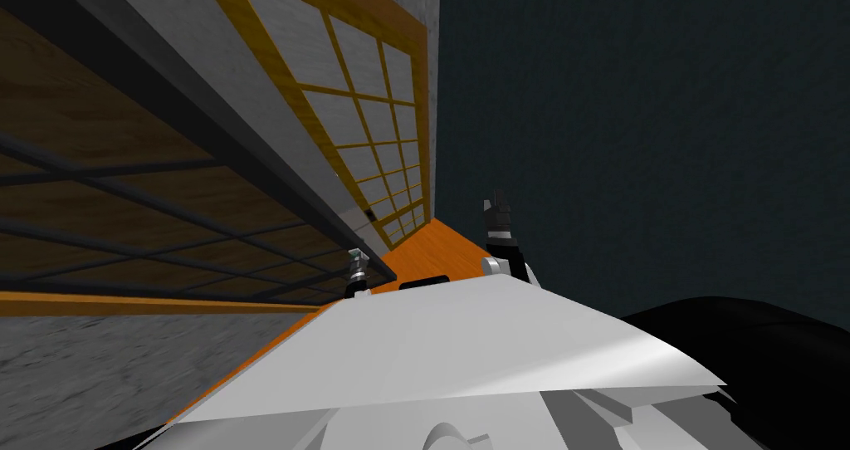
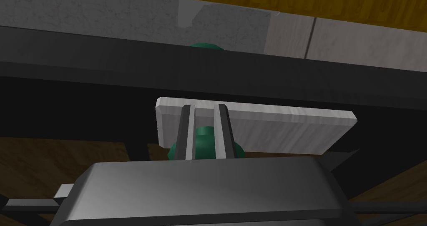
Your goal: Pull the door open
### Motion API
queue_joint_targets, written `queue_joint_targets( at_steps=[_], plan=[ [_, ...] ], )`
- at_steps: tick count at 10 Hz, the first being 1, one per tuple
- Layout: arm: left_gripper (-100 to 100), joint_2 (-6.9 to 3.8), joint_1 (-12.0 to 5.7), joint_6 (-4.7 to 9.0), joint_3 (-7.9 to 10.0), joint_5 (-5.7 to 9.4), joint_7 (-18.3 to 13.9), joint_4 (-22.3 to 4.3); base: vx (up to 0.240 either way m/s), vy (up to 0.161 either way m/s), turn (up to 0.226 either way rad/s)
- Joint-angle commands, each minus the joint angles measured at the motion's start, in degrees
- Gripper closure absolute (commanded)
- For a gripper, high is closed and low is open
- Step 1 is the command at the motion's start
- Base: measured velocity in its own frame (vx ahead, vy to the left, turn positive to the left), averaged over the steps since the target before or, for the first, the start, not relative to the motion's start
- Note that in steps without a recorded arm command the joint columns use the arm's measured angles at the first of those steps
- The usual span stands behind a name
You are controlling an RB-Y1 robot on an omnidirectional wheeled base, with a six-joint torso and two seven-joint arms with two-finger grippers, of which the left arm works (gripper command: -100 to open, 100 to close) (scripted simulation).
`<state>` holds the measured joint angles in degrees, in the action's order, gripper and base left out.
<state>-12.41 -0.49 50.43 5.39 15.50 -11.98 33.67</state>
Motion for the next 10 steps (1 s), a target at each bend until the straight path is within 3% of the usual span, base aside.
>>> queue_joint_targets(
  at_steps=[1, 6, 8, 9, 10],
  plan=[
    [100, -1.16, 1.43, -0.85, 0.48, 1.71, -2.9, 0.7, -0.078, 0.041, -0.147],
    [100, -1.16, 1.43, -0.85, 0.48, 1.71, -3.9, 0.7, -0.026, 0.003, -0.004],
    [100, -1.48, 1.30, -0.78, -0.64, 3.10, -7.7, 1.0, -0.042, 0.035, -0.116],
    [-100, -0.12, 0.93, -0.89, -1.54, 2.85, -7.6, 3.0, -0.083, 0.007, -0.136],
    [-100, -0.08, 0.88, -0.91, -2.03, 3.66, -9.7, 3.3, -0.101, -0.007, -0.107]
  ],
)
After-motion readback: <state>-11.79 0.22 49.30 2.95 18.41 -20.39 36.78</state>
